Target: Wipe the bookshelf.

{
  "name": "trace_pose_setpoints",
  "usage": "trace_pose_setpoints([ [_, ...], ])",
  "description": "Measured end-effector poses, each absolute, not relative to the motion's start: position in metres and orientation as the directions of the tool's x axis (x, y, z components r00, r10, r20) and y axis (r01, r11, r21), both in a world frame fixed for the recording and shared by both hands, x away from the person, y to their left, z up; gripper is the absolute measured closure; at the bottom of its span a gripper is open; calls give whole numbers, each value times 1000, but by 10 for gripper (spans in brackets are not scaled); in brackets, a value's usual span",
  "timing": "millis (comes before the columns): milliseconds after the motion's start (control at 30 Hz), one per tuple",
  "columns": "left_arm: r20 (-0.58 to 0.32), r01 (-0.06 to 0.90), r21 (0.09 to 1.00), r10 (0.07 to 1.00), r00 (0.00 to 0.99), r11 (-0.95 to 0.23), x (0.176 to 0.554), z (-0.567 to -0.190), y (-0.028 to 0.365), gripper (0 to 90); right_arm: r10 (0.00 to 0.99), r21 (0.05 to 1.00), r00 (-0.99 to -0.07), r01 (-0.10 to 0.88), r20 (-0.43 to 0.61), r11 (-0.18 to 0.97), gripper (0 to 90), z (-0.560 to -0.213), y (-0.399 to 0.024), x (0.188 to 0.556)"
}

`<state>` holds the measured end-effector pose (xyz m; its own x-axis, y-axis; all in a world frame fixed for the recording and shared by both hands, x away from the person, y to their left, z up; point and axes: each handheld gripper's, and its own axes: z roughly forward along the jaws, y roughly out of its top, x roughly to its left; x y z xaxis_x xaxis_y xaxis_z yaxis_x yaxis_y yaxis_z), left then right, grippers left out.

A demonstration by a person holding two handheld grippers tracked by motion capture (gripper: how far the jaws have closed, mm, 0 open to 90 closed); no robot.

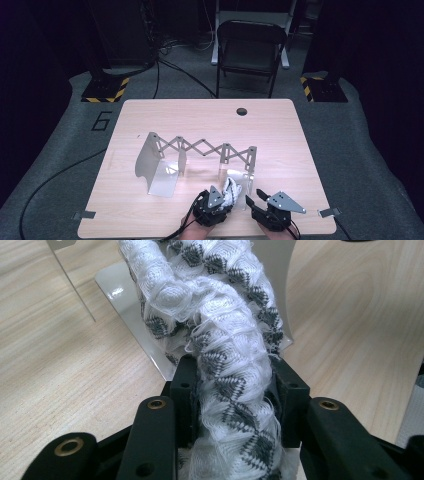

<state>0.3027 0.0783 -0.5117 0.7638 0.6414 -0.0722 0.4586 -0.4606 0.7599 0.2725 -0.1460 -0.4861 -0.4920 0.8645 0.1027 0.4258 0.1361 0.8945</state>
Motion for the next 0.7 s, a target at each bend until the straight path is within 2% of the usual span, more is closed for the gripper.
trace_pose_setpoints([
  [300,-82,463,758,638,766,-459,307,-512,79,651,867,897,-494,410,64,168,723,-486,-142,286],
  [700,-111,483,761,647,755,-433,314,-513,73,653,895,896,-439,426,82,126,772,-485,-150,321],
])
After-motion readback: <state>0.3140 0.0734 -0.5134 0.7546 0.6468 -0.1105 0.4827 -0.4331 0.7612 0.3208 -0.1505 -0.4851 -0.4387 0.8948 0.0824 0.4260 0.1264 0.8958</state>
